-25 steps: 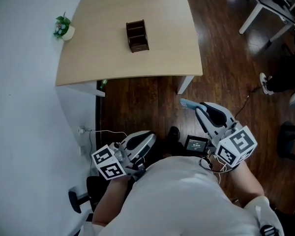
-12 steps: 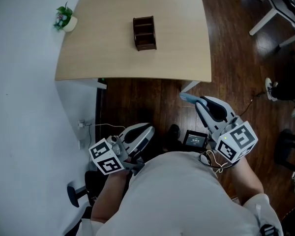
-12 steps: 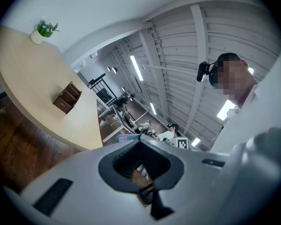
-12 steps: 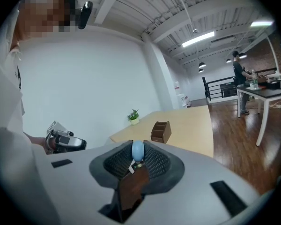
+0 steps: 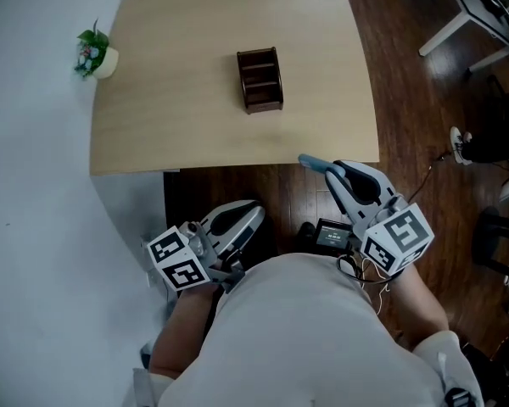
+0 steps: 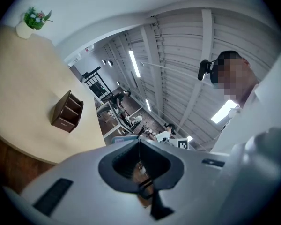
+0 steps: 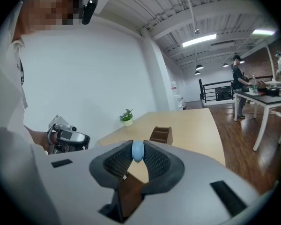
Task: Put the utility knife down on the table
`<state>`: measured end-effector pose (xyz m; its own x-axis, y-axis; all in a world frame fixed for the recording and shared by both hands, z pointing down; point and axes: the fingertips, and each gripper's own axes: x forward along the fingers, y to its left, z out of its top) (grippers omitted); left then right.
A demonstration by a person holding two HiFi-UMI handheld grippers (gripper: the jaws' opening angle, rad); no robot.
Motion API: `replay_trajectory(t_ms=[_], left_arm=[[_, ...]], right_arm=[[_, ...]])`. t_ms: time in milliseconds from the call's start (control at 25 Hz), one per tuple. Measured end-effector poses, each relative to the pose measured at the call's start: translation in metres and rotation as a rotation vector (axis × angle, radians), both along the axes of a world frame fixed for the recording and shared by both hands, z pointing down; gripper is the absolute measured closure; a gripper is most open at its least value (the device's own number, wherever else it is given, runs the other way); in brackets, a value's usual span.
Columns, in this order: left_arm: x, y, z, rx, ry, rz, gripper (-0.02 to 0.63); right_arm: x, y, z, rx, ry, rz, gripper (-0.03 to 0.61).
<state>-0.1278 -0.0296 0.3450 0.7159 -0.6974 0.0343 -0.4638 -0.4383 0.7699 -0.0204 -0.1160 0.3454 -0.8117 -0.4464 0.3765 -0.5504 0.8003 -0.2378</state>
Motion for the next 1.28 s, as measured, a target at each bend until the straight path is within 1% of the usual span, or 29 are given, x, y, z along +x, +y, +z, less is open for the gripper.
replay_trajectory(t_ms=[120, 240, 400, 520, 720, 920, 1080, 1280], left_arm=[[-0.03, -0.018, 0.0, 0.0, -0.001, 0.038, 0.611], [-0.051, -0.031, 0.004, -0.007, 0.007, 0.069, 0.611], [-0.068, -0.045, 0.008, -0.008, 0.019, 0.102, 0.611], [-0.075, -0.051, 0.012, -0.016, 0.024, 0.107, 0.611], [-0.079, -0.063, 0.022, -0.036, 0.018, 0.078, 0.611], [-0.078, -0.07, 0.026, -0.055, 0.029, 0.009, 0.611], [-0.076, -0.071, 0.031, -0.082, 0.037, -0.035, 0.611], [-0.071, -0.073, 0.033, -0.102, 0.042, -0.069, 0.611]], right_arm=[[-0.029, -0.016, 0.004, 0.009, 0.028, 0.02, 0.508], [-0.053, -0.028, 0.012, 0.038, 0.082, 0.022, 0.508], [-0.078, -0.047, 0.028, 0.091, 0.165, 0.003, 0.508], [-0.092, -0.06, 0.042, 0.13, 0.23, -0.032, 0.508], [-0.114, -0.087, 0.063, 0.208, 0.314, -0.123, 0.508], [-0.134, -0.107, 0.089, 0.284, 0.396, -0.246, 0.508], [-0.15, -0.125, 0.111, 0.39, 0.492, -0.348, 0.508], [-0.169, -0.134, 0.142, 0.515, 0.601, -0.475, 0.508]])
